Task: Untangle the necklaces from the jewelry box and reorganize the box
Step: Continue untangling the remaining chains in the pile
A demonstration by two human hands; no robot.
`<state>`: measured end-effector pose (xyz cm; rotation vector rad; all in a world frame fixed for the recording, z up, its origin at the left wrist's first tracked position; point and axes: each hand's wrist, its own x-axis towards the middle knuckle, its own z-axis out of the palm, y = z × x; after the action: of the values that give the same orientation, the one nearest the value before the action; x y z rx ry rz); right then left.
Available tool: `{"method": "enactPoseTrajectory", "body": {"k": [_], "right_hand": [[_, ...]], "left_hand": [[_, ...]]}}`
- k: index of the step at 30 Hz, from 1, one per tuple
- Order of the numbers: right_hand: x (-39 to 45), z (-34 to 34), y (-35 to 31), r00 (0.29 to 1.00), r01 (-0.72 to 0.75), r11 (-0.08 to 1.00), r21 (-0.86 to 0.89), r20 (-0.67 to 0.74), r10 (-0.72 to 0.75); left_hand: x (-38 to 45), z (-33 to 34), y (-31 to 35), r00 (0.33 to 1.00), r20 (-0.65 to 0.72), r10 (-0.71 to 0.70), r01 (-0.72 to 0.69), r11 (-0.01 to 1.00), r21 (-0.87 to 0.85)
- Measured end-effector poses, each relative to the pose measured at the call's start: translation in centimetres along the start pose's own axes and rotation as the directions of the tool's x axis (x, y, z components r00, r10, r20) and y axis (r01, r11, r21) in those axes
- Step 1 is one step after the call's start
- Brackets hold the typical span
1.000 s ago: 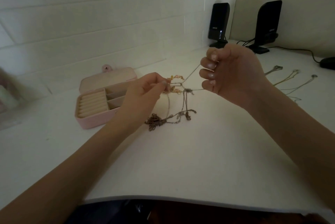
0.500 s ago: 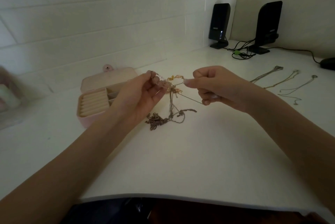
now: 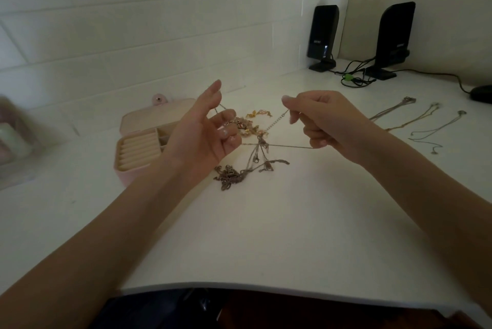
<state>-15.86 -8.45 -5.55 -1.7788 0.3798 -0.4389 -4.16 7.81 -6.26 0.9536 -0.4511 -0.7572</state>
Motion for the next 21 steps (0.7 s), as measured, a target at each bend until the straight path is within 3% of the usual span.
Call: {"method": "enactPoseTrajectory", "body": {"k": [2,7,13,16,19,21], "right_hand": [[-0.1,0.0,-0.1,1.0,0.001,0.999,0.05,0.012,-0.001],[0.0,-0.5,-0.5,0.997,-0.06,0.932,0.358,0.069,0.038],[0.1,-1.4,-0.5,0.991,-0.075,0.897,0.436,0.134,0.018],[0.2,-1.5,-0.5,0.991,-0.065,0.911,0.407,0.132,0.012],[0.2,-1.5,-0.5,0.993,-0.047,0.945,0.324,0.118,0.009],[0.2,-1.3,-0.4,0.997,-0.023,0.987,0.162,0.07,0.012]], "left_hand": [[0.0,0.1,0.0,0.992,-0.087,0.088,-0.085,0.995,0.045],[0.6,-0.7,0.1,0.944,-0.242,0.225,-0.218,0.974,0.055],[0.7,-1.3,-0.2,0.898,-0.271,0.346,-0.242,0.904,0.352],[0.7,-1.1,0.0,0.935,-0.229,0.272,-0.207,0.94,0.273],[0.0,-0.5,0.1,0.992,-0.102,0.071,-0.064,0.995,0.071],[-0.1,-0.7,0.0,0.996,-0.062,0.062,-0.046,0.974,0.223]]}}
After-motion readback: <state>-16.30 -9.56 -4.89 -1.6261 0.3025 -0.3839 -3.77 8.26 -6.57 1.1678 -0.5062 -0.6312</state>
